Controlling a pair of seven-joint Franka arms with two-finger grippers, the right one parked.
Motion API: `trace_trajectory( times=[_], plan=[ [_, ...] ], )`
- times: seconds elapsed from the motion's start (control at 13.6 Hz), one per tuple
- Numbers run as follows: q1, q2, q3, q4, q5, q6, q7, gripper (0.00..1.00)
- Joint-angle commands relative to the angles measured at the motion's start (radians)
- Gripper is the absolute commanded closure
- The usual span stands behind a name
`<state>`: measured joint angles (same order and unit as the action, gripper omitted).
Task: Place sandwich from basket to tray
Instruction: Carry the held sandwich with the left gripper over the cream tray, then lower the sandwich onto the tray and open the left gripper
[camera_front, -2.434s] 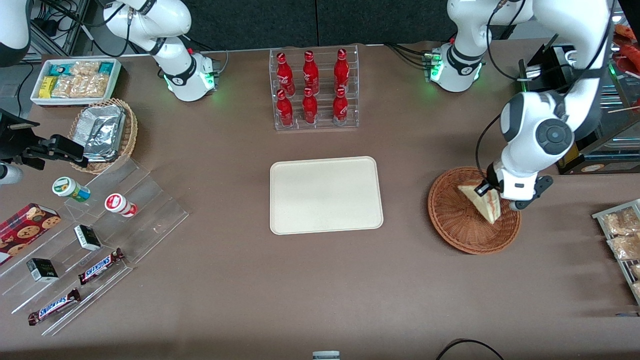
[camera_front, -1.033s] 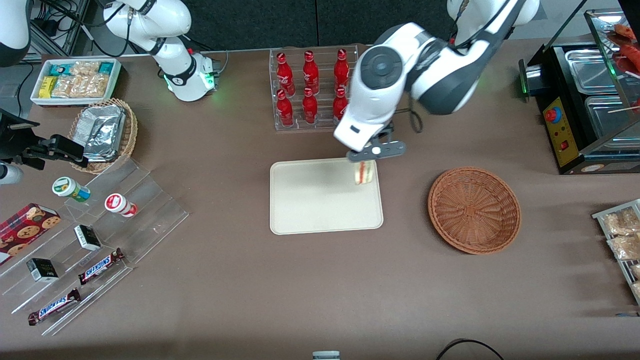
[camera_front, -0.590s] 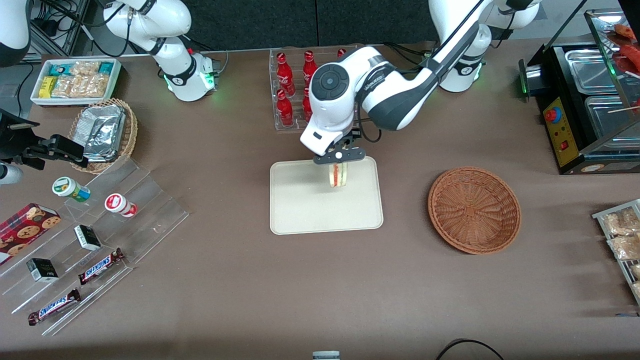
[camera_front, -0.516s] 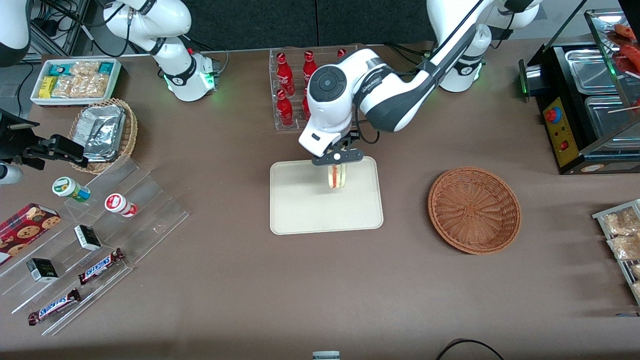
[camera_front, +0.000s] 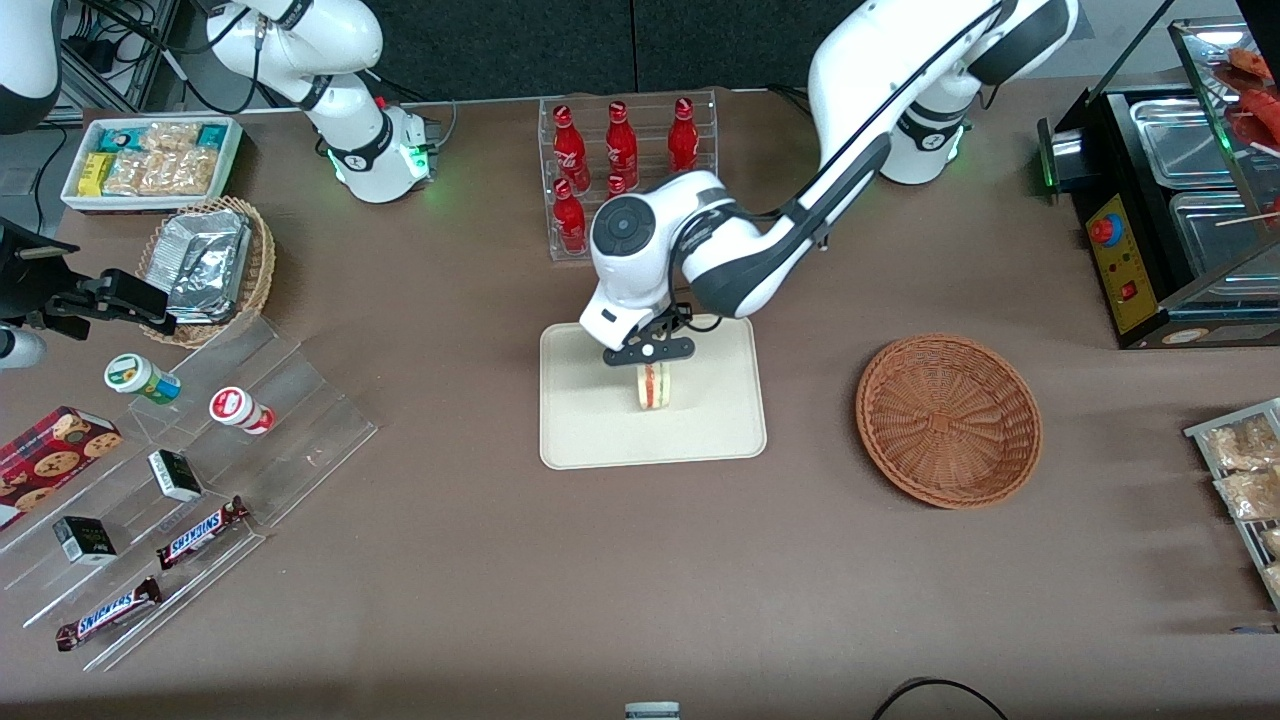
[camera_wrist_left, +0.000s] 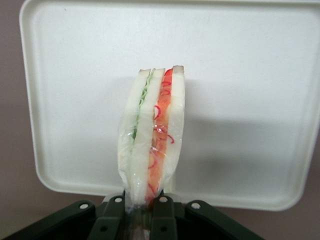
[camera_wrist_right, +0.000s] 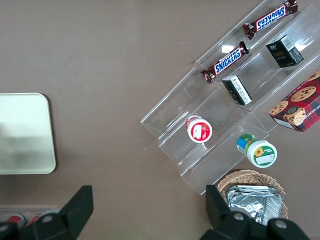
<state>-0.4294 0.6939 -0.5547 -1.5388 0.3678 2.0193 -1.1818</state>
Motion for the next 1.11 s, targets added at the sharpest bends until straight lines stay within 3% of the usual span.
trace_trajectory(
  times=[0.0, 0.37, 0.44, 0.52, 0.59, 0.66, 1.03],
  plan=[
    [-0.023, 0.029, 0.012, 0.037, 0.033, 0.013, -0.036, 1.0],
    [-0.026, 0.07, 0.027, 0.039, 0.057, 0.068, -0.036, 1.0],
    [-0.026, 0.078, 0.027, 0.039, 0.06, 0.068, -0.035, 0.94],
    [-0.026, 0.082, 0.027, 0.039, 0.062, 0.068, -0.032, 0.61],
    [-0.026, 0.082, 0.027, 0.039, 0.062, 0.068, -0.029, 0.16],
    [-0.026, 0.078, 0.027, 0.039, 0.06, 0.067, -0.024, 0.0],
    [-0.008, -0.019, 0.027, 0.063, 0.042, -0.037, -0.042, 0.0]
  ],
)
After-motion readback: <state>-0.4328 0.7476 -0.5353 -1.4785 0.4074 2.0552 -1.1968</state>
